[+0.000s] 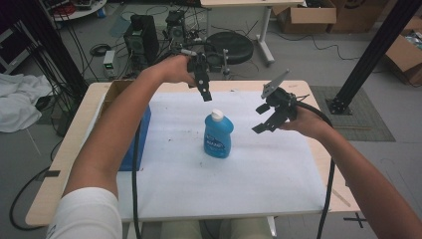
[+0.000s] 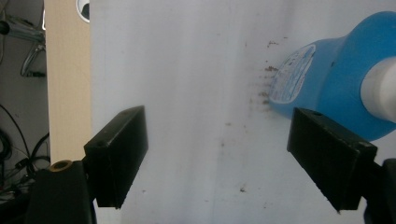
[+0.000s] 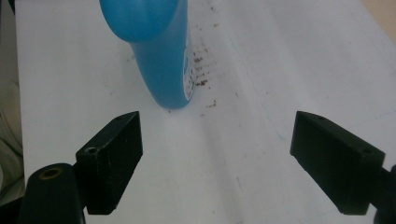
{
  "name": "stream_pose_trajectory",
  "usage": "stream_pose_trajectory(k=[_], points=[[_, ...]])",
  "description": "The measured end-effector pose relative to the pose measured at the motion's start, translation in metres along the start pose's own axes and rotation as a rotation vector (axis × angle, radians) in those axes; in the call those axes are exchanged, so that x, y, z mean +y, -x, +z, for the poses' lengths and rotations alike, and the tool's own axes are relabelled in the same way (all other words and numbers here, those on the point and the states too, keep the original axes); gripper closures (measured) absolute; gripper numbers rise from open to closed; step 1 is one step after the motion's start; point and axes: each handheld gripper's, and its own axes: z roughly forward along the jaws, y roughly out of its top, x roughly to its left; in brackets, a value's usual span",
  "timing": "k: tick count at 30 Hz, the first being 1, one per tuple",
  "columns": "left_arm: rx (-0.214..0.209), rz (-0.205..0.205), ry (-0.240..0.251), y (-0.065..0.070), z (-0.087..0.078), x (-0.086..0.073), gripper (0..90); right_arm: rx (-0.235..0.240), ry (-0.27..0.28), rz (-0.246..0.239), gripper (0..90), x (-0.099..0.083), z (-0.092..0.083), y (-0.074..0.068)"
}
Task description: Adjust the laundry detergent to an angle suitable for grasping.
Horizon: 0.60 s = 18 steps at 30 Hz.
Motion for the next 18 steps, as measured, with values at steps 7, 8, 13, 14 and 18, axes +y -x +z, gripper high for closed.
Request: stream_pose_trajectory(k=[7, 8, 13, 14, 18], points=[[0.0, 0.001, 0.001, 0.0, 0.001, 0.0, 20.7, -0.009, 0.121, 0.015, 16.2, -0.009, 0.005, -0.009], [0.002, 0.001, 0.0, 0.0, 0.001, 0.0, 20.7, -0.013, 0.13, 0.017, 16.0, -0.011, 0.006, -0.01], [0.003, -0.002, -0.005, -0.001, 0.001, -0.001, 20.7, -0.023, 0.173, 0.019, 15.6, -0.015, 0.011, -0.018], [0.002, -0.002, -0.007, -0.001, 0.001, -0.001, 20.7, -0.023, 0.173, 0.019, 15.6, -0.015, 0.011, -0.018], [0.005, -0.004, -0.006, -0.001, 0.001, -0.002, 20.8, -0.02, 0.183, 0.014, 15.6, -0.014, 0.015, -0.024]])
